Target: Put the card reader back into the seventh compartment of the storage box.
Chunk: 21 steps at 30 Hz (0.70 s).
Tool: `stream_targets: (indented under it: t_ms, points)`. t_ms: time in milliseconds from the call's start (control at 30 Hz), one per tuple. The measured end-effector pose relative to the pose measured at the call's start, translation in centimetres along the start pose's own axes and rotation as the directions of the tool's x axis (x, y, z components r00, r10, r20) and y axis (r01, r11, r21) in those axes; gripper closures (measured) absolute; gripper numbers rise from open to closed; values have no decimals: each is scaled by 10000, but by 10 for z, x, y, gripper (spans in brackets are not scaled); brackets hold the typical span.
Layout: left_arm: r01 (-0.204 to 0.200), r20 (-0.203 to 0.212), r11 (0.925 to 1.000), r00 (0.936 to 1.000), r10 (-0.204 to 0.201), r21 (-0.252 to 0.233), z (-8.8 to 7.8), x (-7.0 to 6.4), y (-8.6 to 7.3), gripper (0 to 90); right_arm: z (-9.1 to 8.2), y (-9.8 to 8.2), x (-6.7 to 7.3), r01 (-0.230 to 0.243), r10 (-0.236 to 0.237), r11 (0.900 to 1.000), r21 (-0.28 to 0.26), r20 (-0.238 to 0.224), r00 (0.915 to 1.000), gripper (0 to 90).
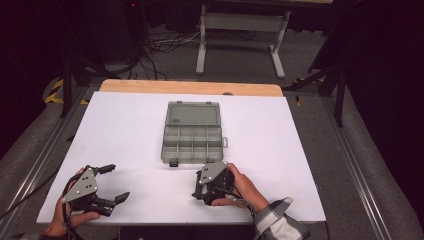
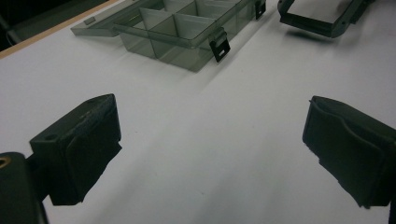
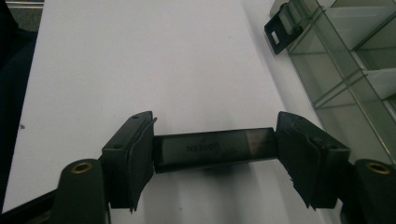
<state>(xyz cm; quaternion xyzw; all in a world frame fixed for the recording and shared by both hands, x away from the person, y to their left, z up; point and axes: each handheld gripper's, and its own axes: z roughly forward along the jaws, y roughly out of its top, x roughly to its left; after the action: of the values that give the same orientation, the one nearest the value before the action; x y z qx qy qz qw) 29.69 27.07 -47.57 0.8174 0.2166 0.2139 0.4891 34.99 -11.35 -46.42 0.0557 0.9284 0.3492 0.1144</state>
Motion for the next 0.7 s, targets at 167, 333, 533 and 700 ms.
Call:
stream_targets:
  t_ms: [167, 333, 533, 700]
  points:
    - [-5, -36, 10000, 10000, 5, -2, 0, 0, 0, 52, -4, 1, 1, 46, -44, 9999, -135, 132, 9999, 307]
    - [-13, -21, 10000, 10000, 13, -24, 0, 0, 0, 53, -11, 1, 2, 41, -32, 9995, -299, 303, 9995, 307]
    - [3, 4, 10000, 10000, -3, -40, 0, 0, 0, 54, -17, 1, 3, 36, -16, 9990, -452, 456, 9990, 307]
    - [31, 4, 10000, 10000, -31, -77, -1, 0, 0, 54, -23, 1, 3, 7, 33, 9980, -625, 629, 9980, 307]
